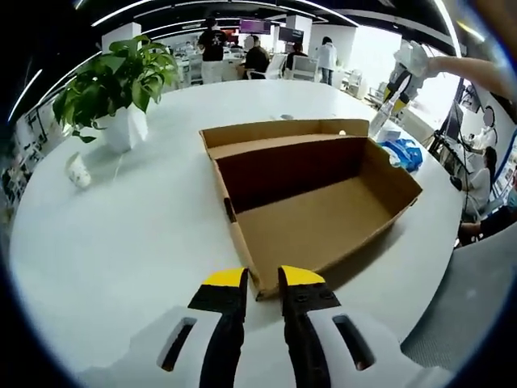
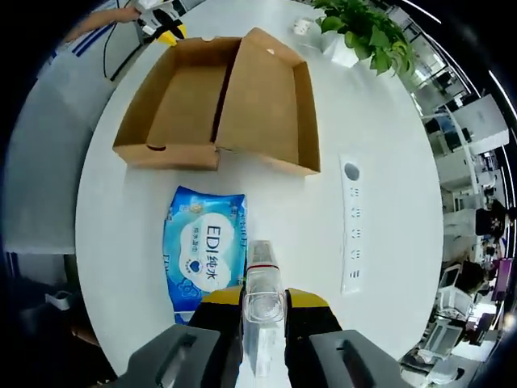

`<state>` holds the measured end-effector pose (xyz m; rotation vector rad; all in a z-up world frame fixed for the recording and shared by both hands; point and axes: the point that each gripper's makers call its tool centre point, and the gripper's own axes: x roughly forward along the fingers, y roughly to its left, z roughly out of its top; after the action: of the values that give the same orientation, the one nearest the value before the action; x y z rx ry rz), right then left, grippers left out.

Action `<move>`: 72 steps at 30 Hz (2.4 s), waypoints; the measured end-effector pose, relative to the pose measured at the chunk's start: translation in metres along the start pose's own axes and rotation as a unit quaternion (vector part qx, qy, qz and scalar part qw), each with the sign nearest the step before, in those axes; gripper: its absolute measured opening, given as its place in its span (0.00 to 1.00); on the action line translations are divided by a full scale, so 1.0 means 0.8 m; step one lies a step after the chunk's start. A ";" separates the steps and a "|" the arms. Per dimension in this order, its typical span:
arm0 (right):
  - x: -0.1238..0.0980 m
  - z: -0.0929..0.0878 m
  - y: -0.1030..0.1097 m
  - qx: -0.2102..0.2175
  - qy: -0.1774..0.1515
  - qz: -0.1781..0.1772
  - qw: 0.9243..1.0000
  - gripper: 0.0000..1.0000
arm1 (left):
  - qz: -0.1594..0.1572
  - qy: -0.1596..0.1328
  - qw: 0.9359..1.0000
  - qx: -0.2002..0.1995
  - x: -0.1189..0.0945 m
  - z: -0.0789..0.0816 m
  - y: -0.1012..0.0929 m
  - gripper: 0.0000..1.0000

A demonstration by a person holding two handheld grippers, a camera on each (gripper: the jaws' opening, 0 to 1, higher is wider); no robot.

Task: Operate the shoe box by opening the lid, removing the specified soft item, and placing it in the target area until the item is outside and the box remains undamaged.

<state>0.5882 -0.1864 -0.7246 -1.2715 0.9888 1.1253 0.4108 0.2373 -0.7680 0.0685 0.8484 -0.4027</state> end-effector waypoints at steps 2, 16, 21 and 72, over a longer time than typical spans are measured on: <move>0.004 0.000 -0.001 -0.001 0.003 0.001 1.000 0.14 | 0.001 0.000 1.000 -0.001 0.000 0.000 0.000 0.14; 0.043 -0.002 0.002 -0.036 0.051 0.020 0.998 0.15 | 0.010 0.006 1.000 -0.011 0.009 -0.003 0.009 0.11; 0.044 0.001 -0.001 -0.023 0.059 0.019 0.998 0.15 | 0.009 0.005 1.000 -0.013 0.010 -0.003 0.009 0.11; 0.019 0.072 -0.040 0.168 -0.083 0.003 0.982 0.29 | 0.033 0.018 0.999 -0.039 0.013 -0.003 0.011 0.05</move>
<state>0.6199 -0.1264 -0.7292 -0.8905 1.0061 1.0019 0.4185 0.2424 -0.7782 0.0325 0.8938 -0.3070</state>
